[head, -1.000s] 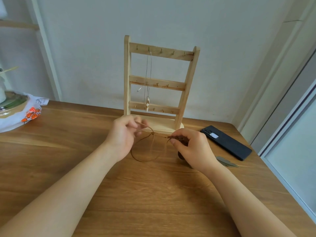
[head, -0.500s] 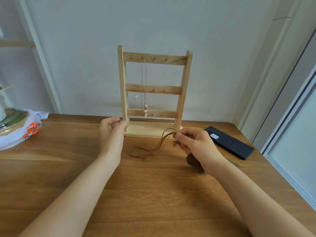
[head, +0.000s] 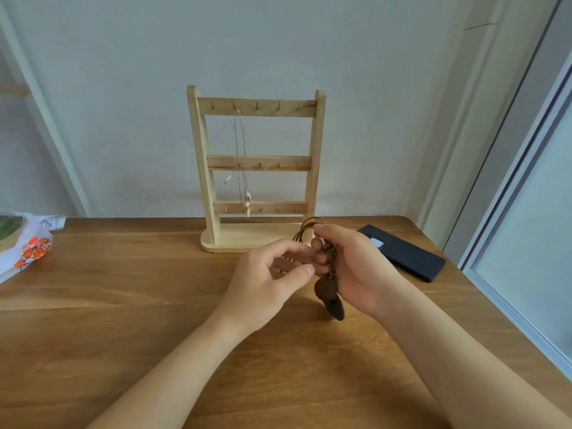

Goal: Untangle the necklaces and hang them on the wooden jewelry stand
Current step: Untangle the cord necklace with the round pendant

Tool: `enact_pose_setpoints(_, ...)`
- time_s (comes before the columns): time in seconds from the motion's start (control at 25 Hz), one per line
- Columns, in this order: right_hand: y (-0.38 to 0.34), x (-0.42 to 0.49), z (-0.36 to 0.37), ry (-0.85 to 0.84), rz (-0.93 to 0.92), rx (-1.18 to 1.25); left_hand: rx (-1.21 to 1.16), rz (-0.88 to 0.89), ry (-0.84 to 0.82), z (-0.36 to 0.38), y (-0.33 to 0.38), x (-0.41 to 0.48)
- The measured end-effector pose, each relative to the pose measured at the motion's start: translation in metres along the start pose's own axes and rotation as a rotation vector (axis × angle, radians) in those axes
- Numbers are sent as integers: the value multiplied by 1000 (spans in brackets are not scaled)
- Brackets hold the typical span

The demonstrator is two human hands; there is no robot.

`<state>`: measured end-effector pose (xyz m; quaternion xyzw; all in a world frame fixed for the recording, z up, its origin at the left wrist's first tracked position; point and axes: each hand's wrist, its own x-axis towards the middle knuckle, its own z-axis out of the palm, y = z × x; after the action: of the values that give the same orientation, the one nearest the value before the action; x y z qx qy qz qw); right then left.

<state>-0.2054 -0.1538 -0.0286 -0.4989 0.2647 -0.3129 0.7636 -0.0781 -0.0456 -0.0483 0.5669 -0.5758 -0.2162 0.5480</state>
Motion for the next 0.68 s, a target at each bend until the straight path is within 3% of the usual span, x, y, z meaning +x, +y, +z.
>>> enact_pose_setpoints(0.2, 8, -2, 6, -93, -43, 46, -55, -107, 76, 4, -7, 2)
enact_pose_setpoints(0.36, 16, -2, 10, -126, -7, -42, -12, -61, 160, 6, -9, 4)
enact_pose_setpoints(0.6, 12, -3, 11, -171, 99, 70, -276, -138, 70, -3, -10, 7)
enact_pose_setpoints(0.68, 9, -3, 9, -138, 89, 87, -259, -147, 70, -9, -12, 8)
